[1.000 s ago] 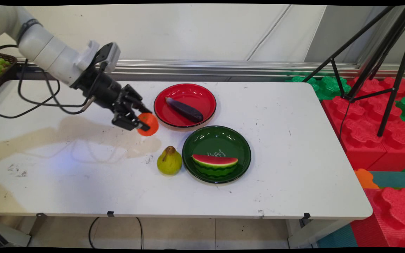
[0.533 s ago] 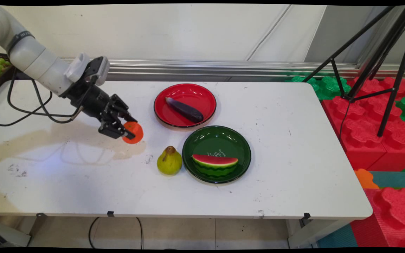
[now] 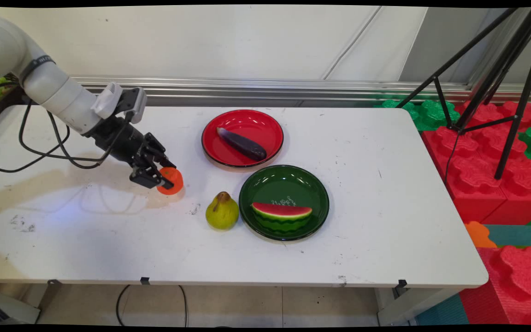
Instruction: Place the picked object on the table
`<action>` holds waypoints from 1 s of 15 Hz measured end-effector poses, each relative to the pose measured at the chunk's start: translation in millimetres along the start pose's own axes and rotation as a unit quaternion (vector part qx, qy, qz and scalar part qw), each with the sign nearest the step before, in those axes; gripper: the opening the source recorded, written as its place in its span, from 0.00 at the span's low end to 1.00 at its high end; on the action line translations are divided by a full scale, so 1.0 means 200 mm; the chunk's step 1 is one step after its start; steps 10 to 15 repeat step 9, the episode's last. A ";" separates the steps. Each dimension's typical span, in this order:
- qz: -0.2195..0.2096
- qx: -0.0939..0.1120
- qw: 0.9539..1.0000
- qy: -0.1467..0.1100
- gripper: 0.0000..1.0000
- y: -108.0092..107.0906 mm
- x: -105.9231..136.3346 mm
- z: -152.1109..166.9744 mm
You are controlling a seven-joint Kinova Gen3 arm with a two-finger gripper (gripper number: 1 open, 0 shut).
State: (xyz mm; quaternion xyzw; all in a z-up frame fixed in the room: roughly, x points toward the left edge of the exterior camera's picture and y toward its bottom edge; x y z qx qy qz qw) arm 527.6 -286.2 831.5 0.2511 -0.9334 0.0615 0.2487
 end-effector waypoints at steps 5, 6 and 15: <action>-0.009 -0.002 1.000 -0.004 1.00 -0.01 -0.06 0.04; -0.010 -0.003 1.000 -0.004 1.00 -0.01 -0.06 0.04; -0.012 -0.006 1.000 -0.003 1.00 -0.01 -0.09 0.03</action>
